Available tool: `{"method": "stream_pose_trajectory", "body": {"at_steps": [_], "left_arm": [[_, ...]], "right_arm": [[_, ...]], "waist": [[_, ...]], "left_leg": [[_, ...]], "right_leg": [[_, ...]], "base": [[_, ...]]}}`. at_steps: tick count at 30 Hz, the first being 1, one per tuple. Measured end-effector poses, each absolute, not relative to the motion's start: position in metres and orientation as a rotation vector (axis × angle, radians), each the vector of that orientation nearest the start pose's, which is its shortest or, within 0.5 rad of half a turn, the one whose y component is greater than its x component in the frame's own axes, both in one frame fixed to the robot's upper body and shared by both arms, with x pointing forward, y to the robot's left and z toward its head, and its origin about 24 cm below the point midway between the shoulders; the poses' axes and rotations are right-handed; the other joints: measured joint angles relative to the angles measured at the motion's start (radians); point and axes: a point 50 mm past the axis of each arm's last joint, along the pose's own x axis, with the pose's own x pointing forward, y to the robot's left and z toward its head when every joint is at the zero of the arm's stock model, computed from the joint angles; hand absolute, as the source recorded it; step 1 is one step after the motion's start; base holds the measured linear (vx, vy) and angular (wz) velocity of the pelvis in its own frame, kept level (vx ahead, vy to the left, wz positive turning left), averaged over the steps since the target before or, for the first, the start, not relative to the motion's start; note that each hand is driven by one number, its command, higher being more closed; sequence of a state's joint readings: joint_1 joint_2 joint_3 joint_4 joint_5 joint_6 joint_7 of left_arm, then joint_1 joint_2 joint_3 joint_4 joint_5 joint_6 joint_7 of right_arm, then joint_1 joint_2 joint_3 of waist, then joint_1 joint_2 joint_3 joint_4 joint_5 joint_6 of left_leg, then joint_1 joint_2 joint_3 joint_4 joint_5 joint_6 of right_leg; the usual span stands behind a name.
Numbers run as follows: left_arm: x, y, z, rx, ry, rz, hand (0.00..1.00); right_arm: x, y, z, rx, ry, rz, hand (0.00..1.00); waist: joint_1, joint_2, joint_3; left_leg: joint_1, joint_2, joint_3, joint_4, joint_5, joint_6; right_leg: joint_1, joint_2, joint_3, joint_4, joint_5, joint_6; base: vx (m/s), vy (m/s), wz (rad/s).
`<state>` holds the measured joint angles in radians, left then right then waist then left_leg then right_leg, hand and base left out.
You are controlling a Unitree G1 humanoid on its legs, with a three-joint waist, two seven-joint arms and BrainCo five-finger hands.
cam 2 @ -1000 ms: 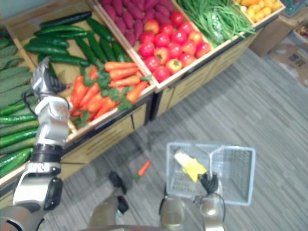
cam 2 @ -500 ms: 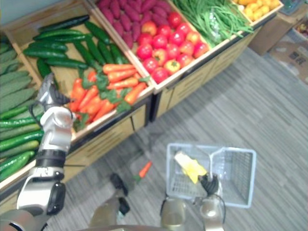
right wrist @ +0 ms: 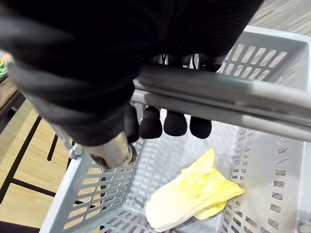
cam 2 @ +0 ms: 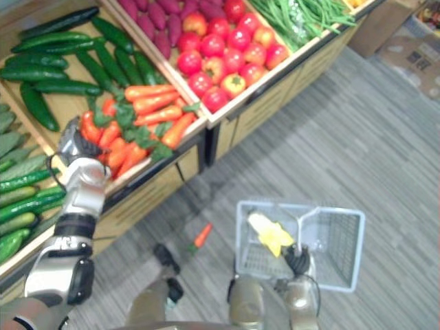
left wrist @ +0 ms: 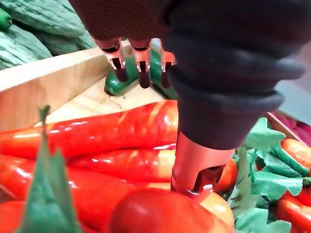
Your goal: Pick vegetable in the basket
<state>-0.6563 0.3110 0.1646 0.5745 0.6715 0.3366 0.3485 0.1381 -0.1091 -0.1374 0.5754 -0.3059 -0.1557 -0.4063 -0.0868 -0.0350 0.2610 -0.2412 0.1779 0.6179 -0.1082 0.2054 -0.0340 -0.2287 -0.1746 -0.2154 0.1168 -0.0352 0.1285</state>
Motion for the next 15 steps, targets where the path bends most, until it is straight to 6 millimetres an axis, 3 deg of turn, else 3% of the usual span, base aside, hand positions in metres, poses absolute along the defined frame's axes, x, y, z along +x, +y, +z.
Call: {"method": "stream_pose_trajectory", "body": {"at_steps": [4, 15], "left_arm": [[0.361, 0.260, 0.127, 0.885, 0.112, 0.656, 0.00], [0.366, 0.273, 0.147, 0.855, 0.059, 0.749, 0.00]], "right_arm": [[0.171, -0.226, -0.080, -0.476, 0.467, -0.425, 1.00], [0.176, -0.218, -0.077, -0.477, 0.436, -0.387, 1.00]], "waist": [[-0.019, -0.008, 0.001], [-0.021, -0.046, 0.008]], "left_leg": [[-0.021, 0.006, 0.003, 0.000, 0.001, 0.001], [-0.053, 0.018, 0.009, 0.000, 0.005, 0.000]], "right_leg": [[-0.026, 0.004, 0.005, 0.004, 0.000, -0.001], [-0.066, 0.016, 0.017, 0.008, 0.001, -0.005]], "base": [[0.01, -0.065, -0.03], [0.01, -0.070, -0.04]]}}
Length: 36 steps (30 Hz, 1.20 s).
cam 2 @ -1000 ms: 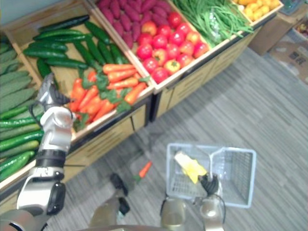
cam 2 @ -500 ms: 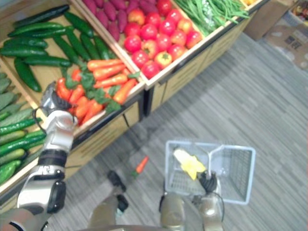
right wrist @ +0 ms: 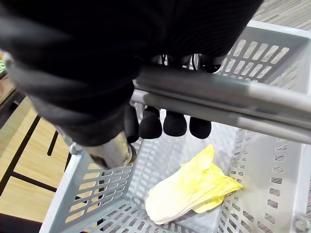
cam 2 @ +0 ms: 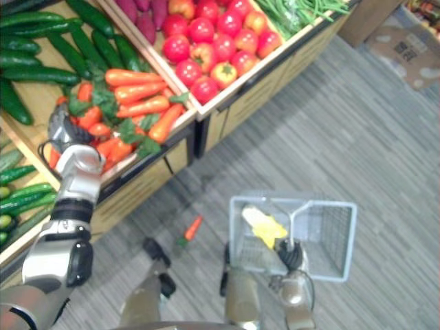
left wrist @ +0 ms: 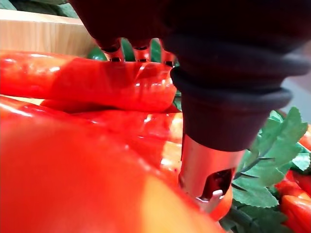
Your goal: Pick vegetable in the basket
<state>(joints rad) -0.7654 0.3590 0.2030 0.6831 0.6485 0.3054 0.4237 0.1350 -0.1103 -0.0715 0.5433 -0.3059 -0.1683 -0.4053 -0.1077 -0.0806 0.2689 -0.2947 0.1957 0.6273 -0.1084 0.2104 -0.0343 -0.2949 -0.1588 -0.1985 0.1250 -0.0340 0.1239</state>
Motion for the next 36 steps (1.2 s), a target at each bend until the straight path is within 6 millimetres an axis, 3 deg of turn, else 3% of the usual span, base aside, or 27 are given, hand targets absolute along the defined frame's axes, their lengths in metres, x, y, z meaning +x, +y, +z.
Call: {"method": "stream_pose_trajectory", "body": {"at_steps": [2, 3, 17, 27, 33, 36], "left_arm": [[0.366, 0.276, 0.150, 0.843, 0.056, 0.761, 0.00], [0.367, 0.278, 0.153, 0.844, 0.051, 0.767, 1.00], [0.364, 0.294, 0.170, 0.858, -0.007, 0.832, 1.00], [0.359, 0.293, 0.152, 0.906, 0.022, 0.799, 1.00], [0.352, 0.273, 0.145, 0.887, -0.023, 0.736, 1.00], [0.349, 0.260, 0.153, 0.869, -0.096, 0.716, 1.00]], "right_arm": [[0.177, -0.217, -0.077, -0.476, 0.432, -0.384, 1.00], [0.177, -0.217, -0.076, -0.476, 0.429, -0.382, 1.00], [0.184, -0.210, -0.075, -0.486, 0.405, -0.341, 1.00], [0.184, -0.210, -0.076, -0.488, 0.416, -0.339, 1.00], [0.184, -0.211, -0.077, -0.490, 0.427, -0.346, 1.00], [0.183, -0.213, -0.077, -0.490, 0.431, -0.355, 1.00]], "waist": [[0.000, -0.007, 0.004], [0.001, -0.012, 0.006], [-0.006, -0.041, 0.021], [-0.023, -0.042, 0.022], [-0.018, -0.037, 0.025], [-0.004, -0.030, 0.028]], "left_leg": [[-0.001, 0.000, 0.002, 0.000, 0.001, 0.001], [0.000, 0.001, 0.003, 0.000, 0.001, 0.001], [0.017, 0.004, 0.017, 0.000, 0.001, 0.001], [0.042, -0.001, 0.010, 0.000, 0.001, 0.001], [0.059, -0.012, -0.013, 0.006, 0.001, 0.001], [0.067, -0.019, -0.027, 0.006, 0.000, 0.000]], "right_leg": [[-0.003, 0.001, 0.003, 0.000, 0.001, -0.001], [-0.002, 0.001, 0.003, 0.000, 0.001, -0.001], [0.006, 0.004, 0.017, -0.001, 0.004, -0.003], [0.036, -0.001, 0.009, -0.002, 0.003, -0.003], [0.069, -0.012, -0.017, -0.001, 0.001, -0.004], [0.081, -0.017, -0.023, 0.000, 0.000, -0.005]], "base": [[0.01, -0.060, -0.03], [0.02, -0.063, -0.02], [0.02, -0.065, -0.03], [0.02, -0.049, 0.02], [0.03, -0.037, 0.12], [0.00, -0.035, 0.10]]}}
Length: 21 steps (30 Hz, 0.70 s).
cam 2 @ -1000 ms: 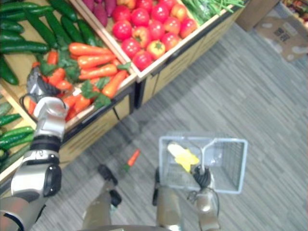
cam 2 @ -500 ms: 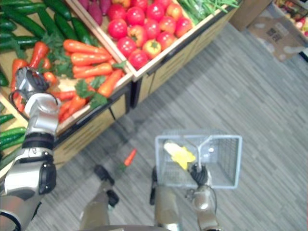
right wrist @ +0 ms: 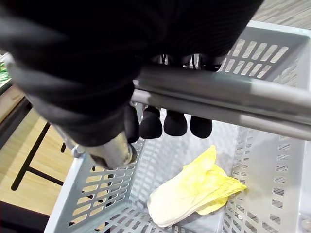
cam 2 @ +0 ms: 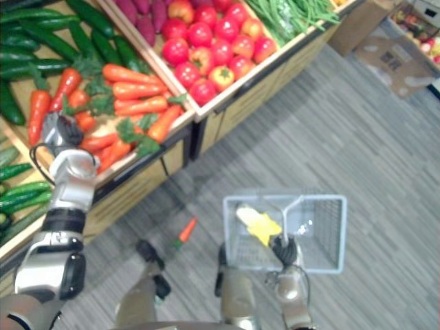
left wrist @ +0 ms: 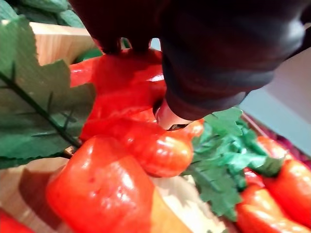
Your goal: Pick vegetable in the basket
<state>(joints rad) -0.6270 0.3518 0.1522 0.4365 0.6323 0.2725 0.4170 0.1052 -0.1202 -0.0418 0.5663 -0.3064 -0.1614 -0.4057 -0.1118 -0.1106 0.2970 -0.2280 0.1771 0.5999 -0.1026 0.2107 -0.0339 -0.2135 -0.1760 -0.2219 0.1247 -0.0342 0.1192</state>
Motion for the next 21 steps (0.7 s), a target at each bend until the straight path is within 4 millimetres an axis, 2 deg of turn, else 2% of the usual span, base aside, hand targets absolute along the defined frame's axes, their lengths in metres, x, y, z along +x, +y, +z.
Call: {"method": "stream_pose_trajectory", "body": {"at_steps": [3, 4, 7, 12, 21], "left_arm": [[0.345, 0.245, 0.168, 0.869, -0.192, 0.691, 1.00], [0.344, 0.243, 0.169, 0.868, -0.202, 0.687, 1.00], [0.342, 0.242, 0.166, 0.869, -0.197, 0.672, 1.00], [0.338, 0.236, 0.168, 0.860, -0.228, 0.656, 1.00], [0.335, 0.226, 0.170, 0.895, -0.267, 0.623, 1.00]], "right_arm": [[0.180, -0.222, -0.077, -0.485, 0.443, -0.398, 1.00], [0.179, -0.226, -0.077, -0.484, 0.449, -0.416, 1.00], [0.178, -0.230, -0.077, -0.483, 0.454, -0.436, 1.00], [0.171, -0.231, -0.081, -0.484, 0.479, -0.444, 1.00], [0.162, -0.240, -0.085, -0.487, 0.511, -0.497, 1.00]], "waist": [[0.008, 0.017, 0.004], [0.008, 0.029, 0.003], [0.015, 0.042, 0.002], [0.033, 0.050, -0.001], [0.035, 0.089, -0.023]], "left_leg": [[0.005, -0.008, -0.021, -0.005, -0.002, -0.003], [0.006, -0.013, -0.034, -0.006, -0.003, -0.004], [0.009, -0.019, -0.037, -0.006, -0.003, -0.004], [0.036, -0.024, -0.043, -0.006, -0.011, -0.013], [0.045, -0.026, -0.067, -0.006, -0.009, -0.011]], "right_leg": [[0.019, -0.008, -0.017, 0.001, -0.003, 0.002], [0.029, -0.013, -0.030, 0.001, -0.005, 0.003], [0.034, -0.019, -0.034, 0.003, -0.004, 0.004], [0.066, -0.023, -0.043, -0.001, -0.005, 0.005], [0.095, -0.023, -0.064, -0.007, -0.005, 0.006]], "base": [[-0.02, -0.039, 0.20], [-0.03, -0.038, 0.19], [-0.02, -0.035, 0.10], [-0.01, -0.044, 0.04], [0.00, -0.046, 0.07]]}}
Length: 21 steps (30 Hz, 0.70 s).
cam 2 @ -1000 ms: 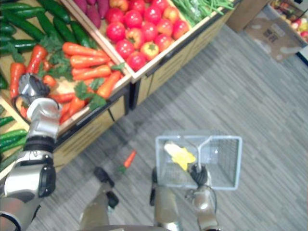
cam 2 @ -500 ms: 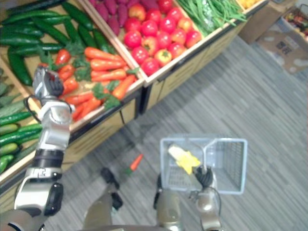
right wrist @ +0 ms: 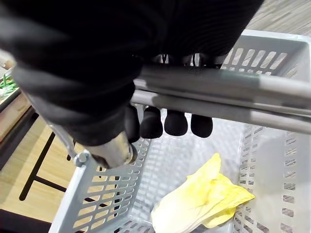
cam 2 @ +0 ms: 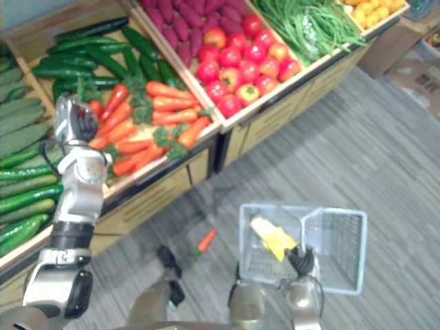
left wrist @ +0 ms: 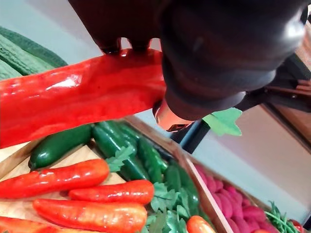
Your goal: Pick vegetable in the basket
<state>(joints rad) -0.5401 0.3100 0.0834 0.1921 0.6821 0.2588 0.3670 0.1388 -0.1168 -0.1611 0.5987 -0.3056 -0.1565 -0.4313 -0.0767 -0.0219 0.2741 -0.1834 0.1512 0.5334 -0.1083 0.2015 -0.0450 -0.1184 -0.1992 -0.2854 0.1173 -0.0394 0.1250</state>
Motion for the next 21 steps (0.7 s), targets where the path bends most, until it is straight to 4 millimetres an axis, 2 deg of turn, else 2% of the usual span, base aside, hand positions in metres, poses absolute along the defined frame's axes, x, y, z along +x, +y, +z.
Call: {"method": "stream_pose_trajectory", "body": {"at_steps": [3, 6, 11, 15, 21], "left_arm": [[0.330, 0.216, 0.173, 0.895, -0.330, 0.592, 1.00], [0.328, 0.202, 0.171, 0.891, -0.371, 0.531, 1.00], [0.319, 0.173, 0.178, 0.880, -0.497, 0.408, 1.00], [0.313, 0.150, 0.186, 0.840, -0.594, 0.299, 1.00], [0.292, 0.103, 0.190, 0.793, -0.748, 0.049, 1.00]], "right_arm": [[0.159, -0.240, -0.086, -0.488, 0.519, -0.498, 1.00], [0.156, -0.242, -0.087, -0.489, 0.533, -0.507, 1.00], [0.155, -0.249, -0.086, -0.495, 0.553, -0.512, 1.00], [0.164, -0.260, -0.082, -0.522, 0.569, -0.470, 1.00], [0.178, -0.278, -0.073, -0.564, 0.591, -0.408, 1.00]], "waist": [[0.000, 0.004, -0.008], [0.002, 0.020, -0.036], [0.003, 0.040, -0.075], [0.007, 0.054, -0.091], [0.011, 0.073, -0.132]], "left_leg": [[0.010, 0.000, 0.000, 0.000, -0.001, -0.001], [0.014, 0.000, -0.008, 0.000, -0.001, -0.002], [0.033, -0.001, -0.020, 0.000, -0.003, -0.003], [0.057, -0.002, -0.023, 0.000, -0.006, 0.000], [0.066, -0.010, -0.024, 0.000, -0.009, 0.003]], "right_leg": [[0.012, 0.000, -0.002, -0.005, 0.000, 0.000], [0.024, 0.002, -0.011, -0.012, 0.000, 0.000], [0.057, 0.003, -0.025, -0.021, -0.001, 0.002], [0.083, 0.001, -0.033, -0.024, -0.001, 0.002], [0.096, -0.006, -0.037, -0.030, 0.002, 0.007]], "base": [[0.01, -0.040, 0.02], [0.01, -0.046, 0.06], [0.01, -0.033, 0.07], [0.00, -0.010, 0.03], [0.00, 0.000, 0.00]]}}
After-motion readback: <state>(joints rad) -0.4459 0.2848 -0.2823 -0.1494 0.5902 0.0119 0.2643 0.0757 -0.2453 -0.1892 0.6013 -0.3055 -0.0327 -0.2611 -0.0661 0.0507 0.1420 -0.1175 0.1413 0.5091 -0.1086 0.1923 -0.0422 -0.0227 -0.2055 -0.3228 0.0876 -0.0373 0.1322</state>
